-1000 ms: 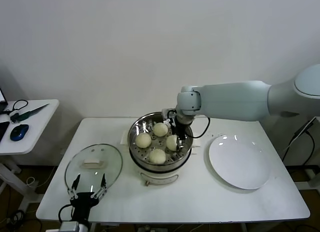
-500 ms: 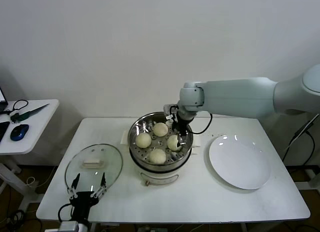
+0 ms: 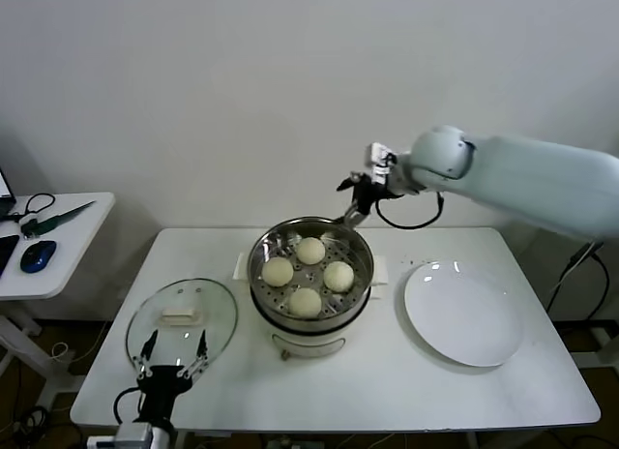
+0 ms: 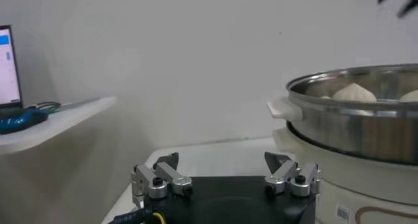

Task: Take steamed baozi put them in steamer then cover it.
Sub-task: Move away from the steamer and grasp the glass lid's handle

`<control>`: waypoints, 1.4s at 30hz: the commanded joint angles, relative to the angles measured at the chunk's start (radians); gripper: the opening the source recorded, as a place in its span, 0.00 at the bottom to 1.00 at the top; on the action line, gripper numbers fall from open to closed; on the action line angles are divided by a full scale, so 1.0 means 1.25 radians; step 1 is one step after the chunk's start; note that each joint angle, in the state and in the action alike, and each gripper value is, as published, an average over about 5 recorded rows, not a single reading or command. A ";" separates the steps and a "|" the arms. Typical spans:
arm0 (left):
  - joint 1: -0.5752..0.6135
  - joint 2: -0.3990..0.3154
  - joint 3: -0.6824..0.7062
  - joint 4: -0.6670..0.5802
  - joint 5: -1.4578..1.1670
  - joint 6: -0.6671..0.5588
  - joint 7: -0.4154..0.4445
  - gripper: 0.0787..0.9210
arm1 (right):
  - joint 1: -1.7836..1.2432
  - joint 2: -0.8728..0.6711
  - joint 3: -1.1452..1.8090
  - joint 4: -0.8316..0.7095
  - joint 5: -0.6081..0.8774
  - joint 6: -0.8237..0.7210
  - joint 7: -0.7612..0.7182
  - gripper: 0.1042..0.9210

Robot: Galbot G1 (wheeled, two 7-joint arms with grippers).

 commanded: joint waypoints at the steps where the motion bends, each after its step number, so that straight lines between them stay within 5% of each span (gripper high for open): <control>1: -0.001 0.007 0.001 -0.002 -0.007 -0.001 0.006 0.88 | -0.993 -0.336 1.078 0.193 -0.116 0.080 0.280 0.88; 4: -0.013 0.025 0.000 0.008 0.012 -0.003 0.009 0.88 | -1.386 -0.267 1.424 0.228 -0.202 0.156 0.260 0.88; 9: -0.028 0.054 -0.005 0.029 0.062 -0.014 0.013 0.88 | -1.654 -0.049 1.628 0.210 -0.301 0.371 0.208 0.88; 16: -0.034 0.076 -0.007 0.068 0.124 -0.054 0.014 0.88 | -1.756 0.140 1.684 0.121 -0.348 0.572 0.156 0.88; 30: -0.037 0.111 -0.003 0.101 0.223 -0.093 -0.012 0.88 | -1.782 0.295 1.640 0.133 -0.314 0.643 0.117 0.88; 35: -0.045 0.134 -0.004 0.123 0.454 -0.104 -0.141 0.88 | -1.781 0.349 1.595 0.137 -0.341 0.650 0.120 0.88; 42: -0.088 0.183 -0.006 0.279 0.960 -0.091 -0.310 0.88 | -1.781 0.385 1.571 0.141 -0.356 0.656 0.122 0.88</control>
